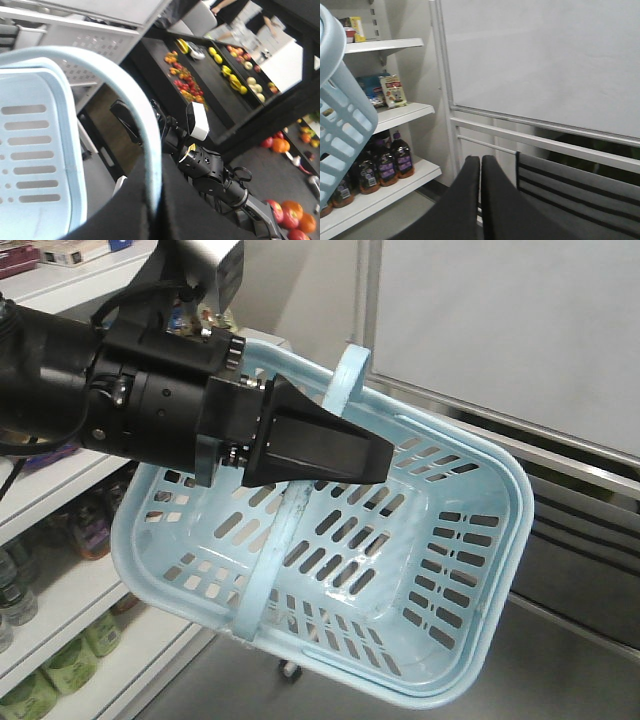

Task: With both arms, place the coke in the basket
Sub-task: 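Drive the base away while holding the basket in the left gripper, then drive the base up to the shelf with the red bottle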

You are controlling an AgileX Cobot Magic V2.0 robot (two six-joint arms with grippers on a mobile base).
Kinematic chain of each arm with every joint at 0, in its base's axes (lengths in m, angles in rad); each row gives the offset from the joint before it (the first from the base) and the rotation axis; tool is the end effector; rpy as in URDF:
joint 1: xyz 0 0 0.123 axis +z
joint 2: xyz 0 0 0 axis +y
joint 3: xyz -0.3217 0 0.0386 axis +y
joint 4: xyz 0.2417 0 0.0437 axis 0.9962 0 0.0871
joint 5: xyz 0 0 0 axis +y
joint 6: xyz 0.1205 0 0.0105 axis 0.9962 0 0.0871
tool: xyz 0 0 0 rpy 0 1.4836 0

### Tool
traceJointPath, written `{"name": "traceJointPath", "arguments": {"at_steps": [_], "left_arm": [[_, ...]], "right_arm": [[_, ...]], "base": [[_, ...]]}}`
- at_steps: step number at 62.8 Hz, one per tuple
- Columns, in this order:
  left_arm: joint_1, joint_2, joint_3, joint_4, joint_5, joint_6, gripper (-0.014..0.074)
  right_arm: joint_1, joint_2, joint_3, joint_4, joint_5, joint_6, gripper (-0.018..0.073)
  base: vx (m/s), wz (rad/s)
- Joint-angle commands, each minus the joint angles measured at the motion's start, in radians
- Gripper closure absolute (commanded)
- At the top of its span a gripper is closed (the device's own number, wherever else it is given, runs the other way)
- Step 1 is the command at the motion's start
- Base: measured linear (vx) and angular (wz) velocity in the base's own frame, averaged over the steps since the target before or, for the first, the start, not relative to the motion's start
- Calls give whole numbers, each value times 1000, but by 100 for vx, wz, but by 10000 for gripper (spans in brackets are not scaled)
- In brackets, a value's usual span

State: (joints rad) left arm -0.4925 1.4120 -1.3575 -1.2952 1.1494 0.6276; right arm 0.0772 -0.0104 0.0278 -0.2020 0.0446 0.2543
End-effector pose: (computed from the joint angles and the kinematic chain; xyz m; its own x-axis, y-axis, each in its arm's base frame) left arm 0.1977 -0.2266 0.4488 -0.7067 0.1990 -0.6789 0.7059 0.1335 -0.6956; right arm 0.0412 0.0021 0.2009 0.0224 0.0544 -0.9983 -0.0695 0.9962 0.0527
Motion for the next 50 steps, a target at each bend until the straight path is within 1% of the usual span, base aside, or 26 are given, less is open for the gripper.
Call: {"name": "traceJointPath", "arguments": {"at_steps": [1, 50], "left_arm": [[-4, -41, -25, -89, -13, 10, 603], [-4, -41, -25, -89, -13, 10, 603]], "right_arm": [[-6, -13, 8, -8, -73, -2, 564], [-6, -13, 8, -8, -73, -2, 564]], "base": [[11, 51], [9, 47]]}}
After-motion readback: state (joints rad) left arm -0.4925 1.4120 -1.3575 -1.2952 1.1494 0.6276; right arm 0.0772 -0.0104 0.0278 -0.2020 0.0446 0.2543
